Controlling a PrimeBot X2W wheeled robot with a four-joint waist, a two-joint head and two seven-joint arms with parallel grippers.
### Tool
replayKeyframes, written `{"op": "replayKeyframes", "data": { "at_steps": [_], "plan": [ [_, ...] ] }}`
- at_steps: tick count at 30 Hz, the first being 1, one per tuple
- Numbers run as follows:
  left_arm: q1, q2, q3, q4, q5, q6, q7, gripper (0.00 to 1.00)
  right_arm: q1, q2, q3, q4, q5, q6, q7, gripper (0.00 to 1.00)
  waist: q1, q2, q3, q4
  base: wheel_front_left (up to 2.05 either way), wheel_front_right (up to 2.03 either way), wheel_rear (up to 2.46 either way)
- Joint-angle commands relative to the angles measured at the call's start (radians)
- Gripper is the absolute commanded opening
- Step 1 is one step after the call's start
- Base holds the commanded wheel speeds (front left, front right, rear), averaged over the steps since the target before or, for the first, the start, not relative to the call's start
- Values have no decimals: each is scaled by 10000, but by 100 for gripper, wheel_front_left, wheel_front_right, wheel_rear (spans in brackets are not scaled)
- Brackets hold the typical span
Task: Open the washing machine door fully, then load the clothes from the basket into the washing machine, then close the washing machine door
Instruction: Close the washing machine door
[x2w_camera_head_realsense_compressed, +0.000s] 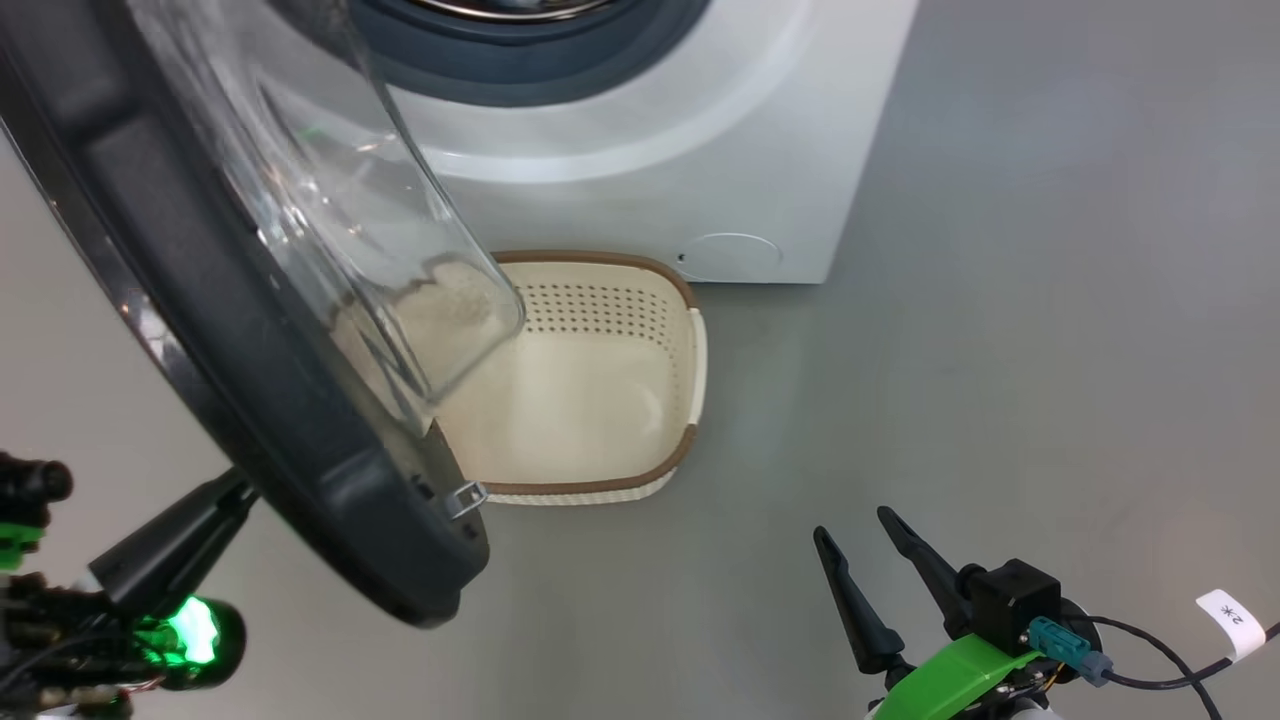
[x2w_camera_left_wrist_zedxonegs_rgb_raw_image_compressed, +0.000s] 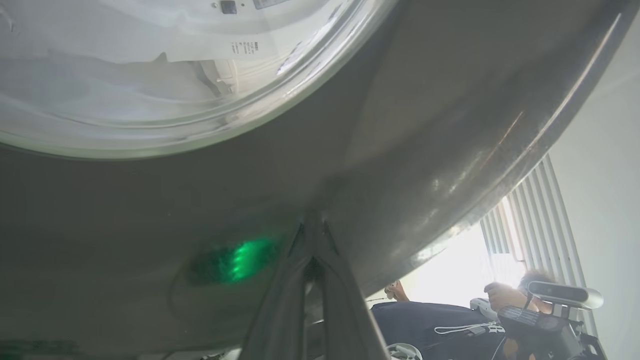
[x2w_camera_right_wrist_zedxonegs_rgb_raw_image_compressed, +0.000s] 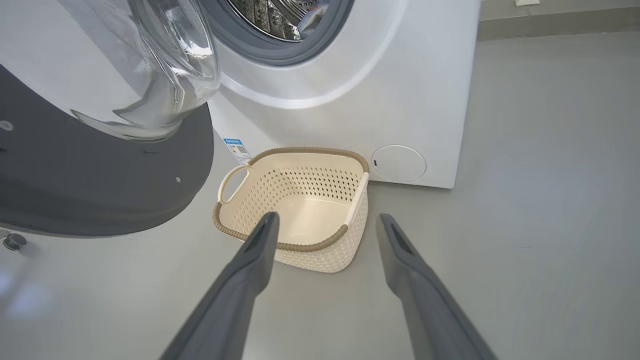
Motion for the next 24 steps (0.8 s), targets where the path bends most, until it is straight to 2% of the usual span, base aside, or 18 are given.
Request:
{"op": "replayKeyframes", "data": {
  "at_steps": [1,13,24],
  "plan": [
    [-63,125,97,-321,-40,-40,-107,0,-179,76,271,-164,132,27,-119,100,0,0,132,-305,0,0,0],
    [-948,-96,-1060,-3,-91,-607,-1498,0,-224,76,337,-469,335,27,-130,100,0,0,402,-1435,0,0,0],
    [-1839,-103,-1542,240,135,-726,-2909,0,-153,76,414,-673,555,27,-131,100,0,0,719,-2338,0,0,0]
  ]
}}
